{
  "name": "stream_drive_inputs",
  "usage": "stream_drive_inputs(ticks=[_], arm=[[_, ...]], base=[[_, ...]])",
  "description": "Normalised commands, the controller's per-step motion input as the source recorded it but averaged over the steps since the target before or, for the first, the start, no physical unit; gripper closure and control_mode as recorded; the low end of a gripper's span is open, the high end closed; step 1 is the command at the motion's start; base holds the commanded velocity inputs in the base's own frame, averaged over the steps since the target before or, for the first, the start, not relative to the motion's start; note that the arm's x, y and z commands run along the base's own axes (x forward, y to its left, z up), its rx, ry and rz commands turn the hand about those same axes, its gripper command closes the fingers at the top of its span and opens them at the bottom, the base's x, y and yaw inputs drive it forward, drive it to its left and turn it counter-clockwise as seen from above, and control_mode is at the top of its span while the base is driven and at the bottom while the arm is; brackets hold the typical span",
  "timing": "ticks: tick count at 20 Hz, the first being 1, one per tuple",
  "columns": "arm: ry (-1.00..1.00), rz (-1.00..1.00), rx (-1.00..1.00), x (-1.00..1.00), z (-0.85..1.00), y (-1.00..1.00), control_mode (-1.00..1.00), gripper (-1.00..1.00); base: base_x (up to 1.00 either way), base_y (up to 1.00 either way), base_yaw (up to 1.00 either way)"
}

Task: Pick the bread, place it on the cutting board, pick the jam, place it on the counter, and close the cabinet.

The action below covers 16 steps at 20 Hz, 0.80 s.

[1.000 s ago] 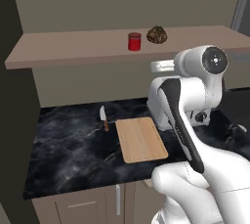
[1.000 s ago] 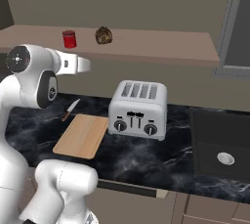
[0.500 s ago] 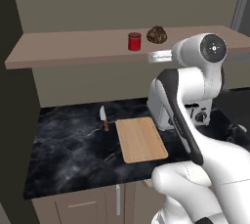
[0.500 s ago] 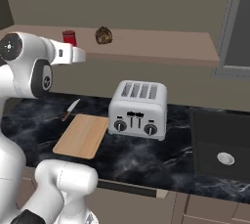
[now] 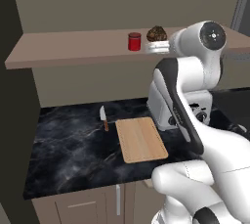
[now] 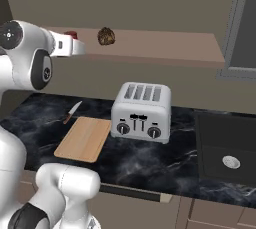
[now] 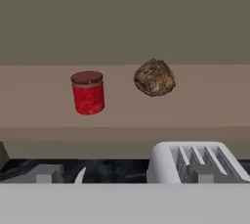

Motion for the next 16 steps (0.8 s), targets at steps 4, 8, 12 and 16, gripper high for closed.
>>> stream_drive_inputs(ticks=[4,8,12,16], arm=[[0.00,0.06,0.09,0.00,0.10,0.02,-1.00,-1.00],[0.00,0.03,0.06,0.00,0.08,0.02,-1.00,-1.00],[0.00,0.01,0.01,0.02,0.02,0.11,-1.00,-1.00],[0.00,0.00,0.00,0.10,0.00,0.22,-1.00,-1.00]], base=[[0.00,0.00,0.00],[0.00,0.00,0.00],[0.00,0.00,0.00],[0.00,0.00,0.00]])
